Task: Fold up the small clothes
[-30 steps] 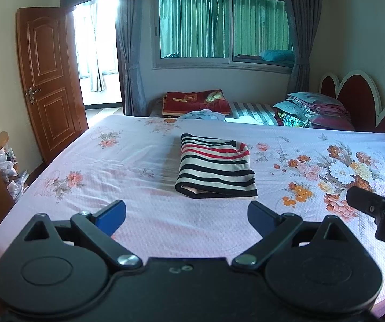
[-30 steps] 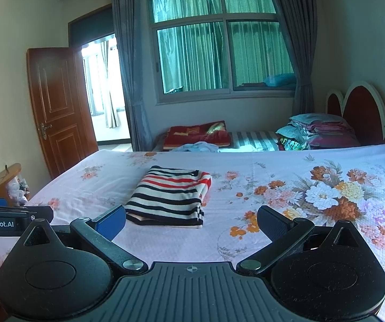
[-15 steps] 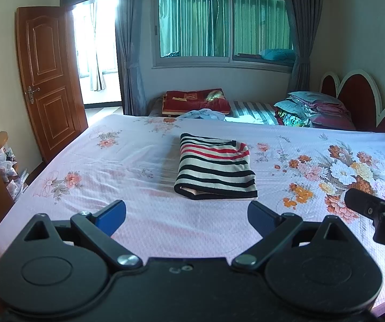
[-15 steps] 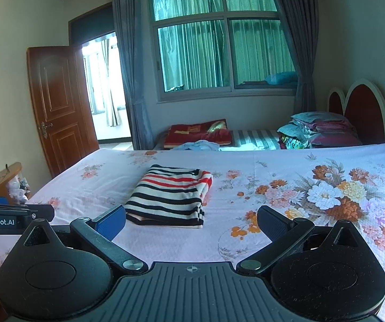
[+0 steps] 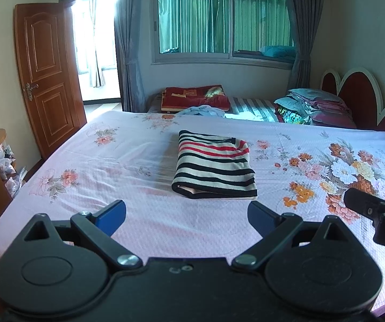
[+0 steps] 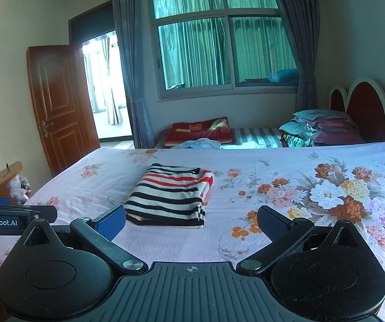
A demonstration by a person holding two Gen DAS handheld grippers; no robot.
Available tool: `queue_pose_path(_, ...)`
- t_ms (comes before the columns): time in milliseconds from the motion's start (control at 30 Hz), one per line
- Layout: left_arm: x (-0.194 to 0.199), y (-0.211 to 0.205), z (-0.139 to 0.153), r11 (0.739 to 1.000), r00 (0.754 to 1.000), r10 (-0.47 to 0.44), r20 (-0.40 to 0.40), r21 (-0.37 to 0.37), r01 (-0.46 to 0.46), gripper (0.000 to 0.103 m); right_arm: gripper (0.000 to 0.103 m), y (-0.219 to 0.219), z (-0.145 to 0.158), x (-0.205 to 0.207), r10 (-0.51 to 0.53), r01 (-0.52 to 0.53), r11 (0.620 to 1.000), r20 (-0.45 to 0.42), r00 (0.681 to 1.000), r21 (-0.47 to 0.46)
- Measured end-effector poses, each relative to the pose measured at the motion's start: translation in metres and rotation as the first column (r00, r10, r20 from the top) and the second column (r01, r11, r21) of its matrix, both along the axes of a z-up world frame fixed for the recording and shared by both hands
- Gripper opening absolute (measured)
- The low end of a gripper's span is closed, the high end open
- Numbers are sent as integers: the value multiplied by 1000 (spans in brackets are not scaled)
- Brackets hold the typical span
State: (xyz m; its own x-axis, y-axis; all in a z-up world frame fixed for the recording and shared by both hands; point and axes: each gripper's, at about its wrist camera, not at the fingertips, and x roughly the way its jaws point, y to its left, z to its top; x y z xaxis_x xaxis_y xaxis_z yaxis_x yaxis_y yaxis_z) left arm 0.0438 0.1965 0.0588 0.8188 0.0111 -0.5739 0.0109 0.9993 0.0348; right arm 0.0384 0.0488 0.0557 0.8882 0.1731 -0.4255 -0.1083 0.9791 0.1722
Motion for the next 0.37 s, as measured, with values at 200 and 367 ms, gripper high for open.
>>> queue_pose_path(200, 20, -2, -9, 999, 999, -36, -12, -12, 35, 97, 103, -4, -7, 11, -15, 16, 1000, -20, 1000, 6)
queue_pose_path(367, 44, -4, -19, 999, 999, -38, -7, -7, 38, 97, 103, -13, -19, 27, -49, 49, 999, -55, 997, 3)
